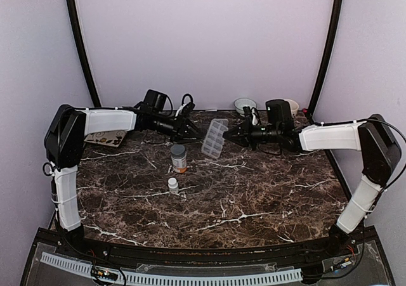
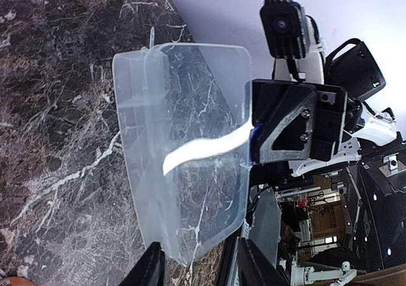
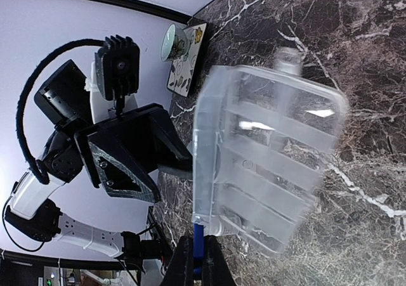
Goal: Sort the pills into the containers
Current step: Open the lid of the pill container, then place the pill container at the center of the board.
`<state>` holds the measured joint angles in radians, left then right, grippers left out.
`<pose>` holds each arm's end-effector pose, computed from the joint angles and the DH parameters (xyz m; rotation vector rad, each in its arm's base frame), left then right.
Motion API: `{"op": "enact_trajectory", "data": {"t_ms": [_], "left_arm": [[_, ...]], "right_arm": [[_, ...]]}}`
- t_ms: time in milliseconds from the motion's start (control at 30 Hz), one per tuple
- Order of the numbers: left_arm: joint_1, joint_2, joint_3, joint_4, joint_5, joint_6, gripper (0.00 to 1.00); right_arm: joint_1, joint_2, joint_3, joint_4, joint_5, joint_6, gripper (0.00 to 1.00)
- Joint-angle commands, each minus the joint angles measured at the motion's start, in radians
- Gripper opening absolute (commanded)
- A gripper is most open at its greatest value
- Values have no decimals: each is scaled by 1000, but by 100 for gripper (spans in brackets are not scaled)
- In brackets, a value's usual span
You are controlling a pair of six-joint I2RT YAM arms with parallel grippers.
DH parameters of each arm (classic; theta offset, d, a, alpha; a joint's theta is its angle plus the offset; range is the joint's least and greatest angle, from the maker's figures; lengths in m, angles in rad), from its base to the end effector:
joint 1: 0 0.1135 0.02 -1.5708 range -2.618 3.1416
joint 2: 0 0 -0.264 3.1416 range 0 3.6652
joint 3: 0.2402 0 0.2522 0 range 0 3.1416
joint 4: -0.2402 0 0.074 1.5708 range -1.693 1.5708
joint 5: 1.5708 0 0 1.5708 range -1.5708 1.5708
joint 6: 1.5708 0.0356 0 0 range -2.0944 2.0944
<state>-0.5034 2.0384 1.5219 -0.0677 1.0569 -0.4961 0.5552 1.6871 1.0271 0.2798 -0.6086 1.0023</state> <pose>0.3862 -0.2481 0.2299 0.6954 2.1875 -1.6865 0.3095 0.2159 0.2346 0.0315 2.2494 1.5386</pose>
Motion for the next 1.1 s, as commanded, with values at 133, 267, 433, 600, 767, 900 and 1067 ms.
{"op": "enact_trajectory", "data": {"t_ms": [133,267,433,600,767,900,1067], "left_arm": [[-2,40,52,-130,-99,103,40],[2,40,60,-138,-126,116,41],[2,40,82,-153,-143,128,42],[1,40,114,-184,-149,152,43],[-2,39,144,-236,-169,185,44],[-19,42,172,-284,-196,222,44],[-34,56,218,-322,-207,238,44]], "right_arm": [[-15,17,9,-100,43,-86,0],[-20,34,39,-192,66,-140,0],[-20,82,113,-339,109,-206,0],[-21,133,200,-443,156,-237,0],[-20,181,243,-480,176,-225,0],[-20,213,275,-489,175,-199,0],[-19,252,303,-488,163,-183,1]]}}
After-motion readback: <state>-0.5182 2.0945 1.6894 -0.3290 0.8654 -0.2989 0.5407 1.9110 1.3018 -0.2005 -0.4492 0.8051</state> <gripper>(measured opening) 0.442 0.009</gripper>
